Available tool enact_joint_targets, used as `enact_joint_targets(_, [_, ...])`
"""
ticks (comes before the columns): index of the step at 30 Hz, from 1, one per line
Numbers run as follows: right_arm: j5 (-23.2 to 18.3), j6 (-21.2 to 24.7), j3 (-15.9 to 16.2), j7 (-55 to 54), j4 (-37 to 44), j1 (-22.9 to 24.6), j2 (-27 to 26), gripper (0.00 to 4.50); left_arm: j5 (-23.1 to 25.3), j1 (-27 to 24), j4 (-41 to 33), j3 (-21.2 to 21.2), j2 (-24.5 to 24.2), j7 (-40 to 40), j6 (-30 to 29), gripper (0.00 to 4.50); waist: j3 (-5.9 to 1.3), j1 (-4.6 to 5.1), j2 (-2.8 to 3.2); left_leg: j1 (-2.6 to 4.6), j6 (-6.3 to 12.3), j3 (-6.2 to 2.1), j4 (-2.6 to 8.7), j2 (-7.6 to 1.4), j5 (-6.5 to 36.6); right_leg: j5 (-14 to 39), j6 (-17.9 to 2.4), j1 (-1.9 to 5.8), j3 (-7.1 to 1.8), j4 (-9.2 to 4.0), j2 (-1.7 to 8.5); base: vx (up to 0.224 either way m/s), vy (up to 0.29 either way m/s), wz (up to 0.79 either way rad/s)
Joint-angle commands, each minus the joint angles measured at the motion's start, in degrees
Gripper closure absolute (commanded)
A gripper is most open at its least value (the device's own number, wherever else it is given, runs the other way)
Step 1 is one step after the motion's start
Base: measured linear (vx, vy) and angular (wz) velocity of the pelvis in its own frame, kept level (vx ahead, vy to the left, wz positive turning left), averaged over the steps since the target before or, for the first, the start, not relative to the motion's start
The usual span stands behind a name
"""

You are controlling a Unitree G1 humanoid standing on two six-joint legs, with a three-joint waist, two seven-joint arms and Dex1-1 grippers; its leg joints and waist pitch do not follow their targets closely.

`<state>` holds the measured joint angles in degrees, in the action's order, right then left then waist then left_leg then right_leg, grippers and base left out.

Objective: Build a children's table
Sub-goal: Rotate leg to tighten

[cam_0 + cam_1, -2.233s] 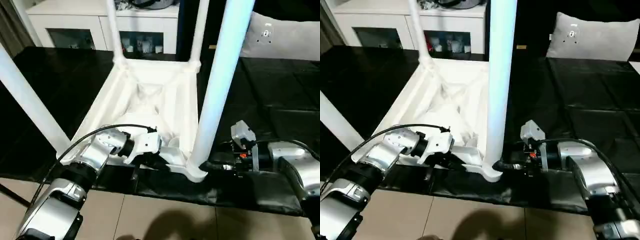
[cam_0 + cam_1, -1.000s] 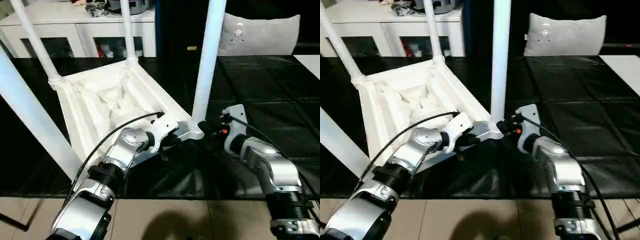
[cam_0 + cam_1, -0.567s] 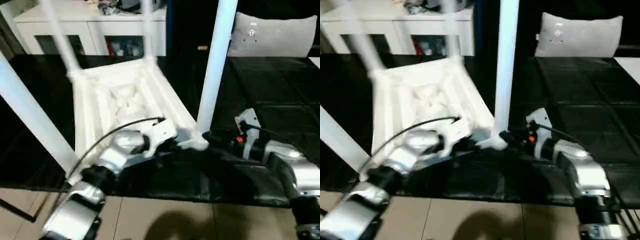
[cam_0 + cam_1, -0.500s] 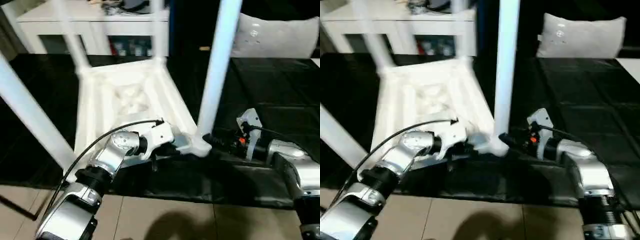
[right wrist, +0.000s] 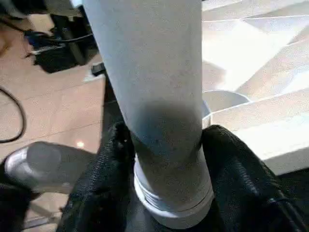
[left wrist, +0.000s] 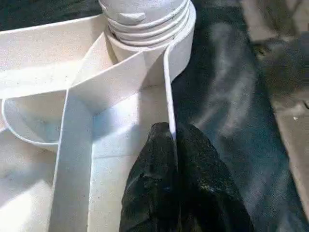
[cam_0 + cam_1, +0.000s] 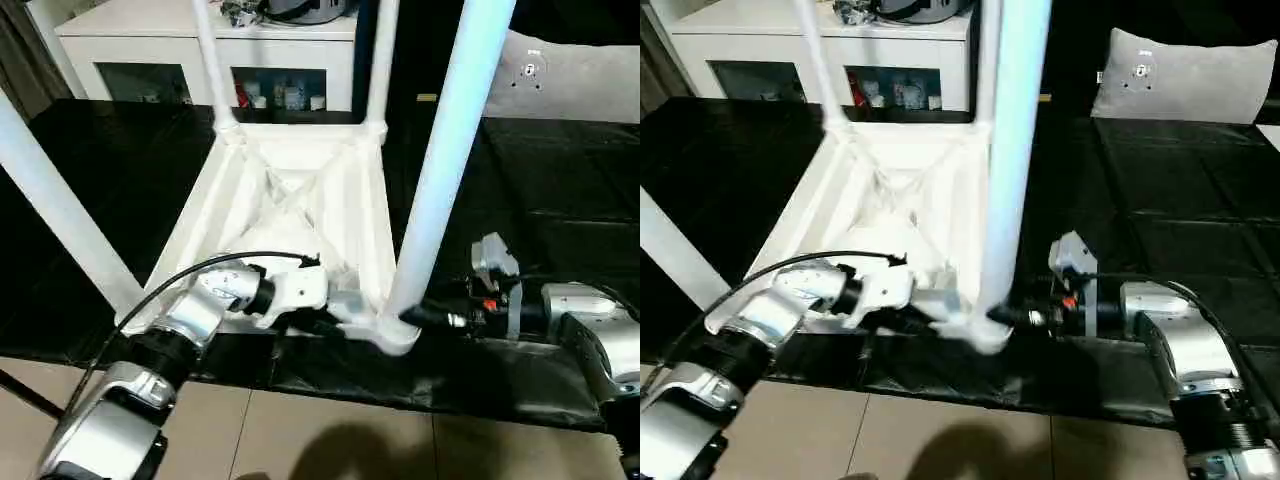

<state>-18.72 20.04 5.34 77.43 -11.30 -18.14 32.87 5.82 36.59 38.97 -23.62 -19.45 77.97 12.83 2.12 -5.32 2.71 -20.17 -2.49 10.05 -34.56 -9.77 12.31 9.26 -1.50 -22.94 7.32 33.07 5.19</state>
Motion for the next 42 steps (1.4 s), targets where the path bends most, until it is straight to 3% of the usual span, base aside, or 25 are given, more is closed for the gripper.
enact_joint_targets(1, [-1.12,1.31,0.6,0.78,0.28,-1.0,0.33,2.44,1.35,0.15,-1.28,-4.46,0.2,4.14,2.1,4.5,-3.41,0.08,-1.32,-0.11,6.07,-1.04,3.93,-3.83,7.56,18.73,-8.73,3.39,-3.5,-4.11,4.52,0.0,0.0,0.0])
enact_joint_targets(5, [-2.16,2.56,1.05,2.31,0.64,-0.84,0.6,2.75,1.35,0.31,-0.79,-4.44,0.2,4.55,2.79,4.5,-3.36,0.18,-1.43,-0.03,5.23,-1.06,4.02,-3.8,8.22,19.88,-8.21,3.43,-3.51,-4.29,4.45,0.0,0.0,0.0])
enact_joint_targets(12, [-1.74,1.7,1.25,1.66,1.81,0.54,0.34,3.28,0.98,-0.62,-0.83,-4.04,0.52,4.75,2.87,4.5,-3.47,0.1,-1.51,-0.23,5.59,-1.01,3.87,-3.71,6.81,18.57,-8.43,3.49,-3.5,-4.1,4.45,0.0,0.0,0.0])
enact_joint_targets(16, [-1.18,1.76,0.84,-0.38,1.15,0.3,-0.41,3.28,1.0,-0.98,-0.99,-3.96,0.55,4.64,2.93,4.5,-3.3,0.26,-1.62,-0.17,5.26,-0.98,3.97,-3.61,7.83,20.68,-7.9,3.41,-3.37,-4.4,4.36,0.0,0.0,0.0])
enact_joint_targets(17, [-2.09,3.56,0.26,-1.04,0.81,-0.16,-0.87,3.02,1.1,-1.05,-0.96,-3.93,0.51,4.47,3.02,4.5,-3.28,0.27,-1.54,-0.05,5.06,-1.0,4.0,-3.6,8.21,21.84,-7.6,3.4,-3.35,-4.56,4.4,0.0,0.0,0.0])
enact_joint_targets(19, [-3.75,6.28,-0.22,-0.88,1.12,-0.61,-1.08,2.94,1.22,-1.1,-0.88,-3.89,0.43,4.26,3.16,4.5,-3.19,0.34,-1.54,-0.07,4.91,-1.03,4.07,-3.61,8.58,22.78,-7.21,3.38,-3.32,-4.73,4.33,0.0,0.0,0.0])
enact_joint_targets(22, [-4.21,6.98,0.05,-0.21,1.64,-0.61,-0.89,2.76,1.28,-1.07,-0.76,-3.85,0.4,4.22,3.23,4.5,-3.31,0.29,-1.62,-0.12,4.82,-1.06,4.01,-3.66,8.1,22.33,-7.06,3.41,-3.36,-4.62,4.42,0.0,0.0,0.0])
enact_joint_targets(23, [-3.94,6.44,0.14,-0.38,1.47,-0.71,-1.05,2.51,1.31,-1.03,-0.65,-3.82,0.4,4.21,3.27,4.5,-3.36,0.24,-1.58,-0.12,4.9,-1.06,4.0,-3.69,7.68,21.52,-7.28,3.4,-3.41,-4.49,4.43,0.0,0.0,0.0])
enact_joint_targets(26, [-3.42,5.07,0.18,-0.8,0.97,-0.88,-1.4,2.48,1.35,-0.94,-0.47,-3.75,0.41,4.15,3.36,4.5,-3.35,0.25,-1.57,-0.11,4.81,-1.01,3.98,-3.65,7.76,21.55,-7.38,3.35,-3.39,-4.54,4.48,0.0,0.0,0.0])
enact_joint_targets(32, [-0.83,1.32,0.74,-1.78,0.66,-0.76,-1.56,1.77,1.63,-0.78,-0.04,-3.68,0.28,3.92,3.61,4.5,-3.34,0.22,-1.49,-0.02,4.53,-1.05,4.06,-3.74,7.89,21.16,-7.69,3.27,-3.45,-4.44,4.53,0.0,0.0,0.0])
enact_joint_targets(37, [-0.94,1.8,1.21,-1.0,0.56,-0.56,-1.09,1.98,1.78,-0.63,0.26,-3.62,0.17,3.9,3.67,4.5,-3.5,0.01,-1.48,-0.04,4.93,-1.05,4.03,-3.94,7.12,16.54,-9.37,3.42,-3.64,-3.81,4.5,0.0,0.0,0.0])
enact_joint_targets(42, [-1.72,2.41,1.29,-0.57,0.27,-0.67,-1.01,2.38,1.95,-0.54,0.63,-3.53,0.15,3.79,3.81,4.5,-3.35,-0.04,-1.49,0.0,4.67,-0.99,4.06,-3.78,8.03,19.27,-8.6,3.46,-3.57,-4.21,4.57,0.0,0.0,0.0])
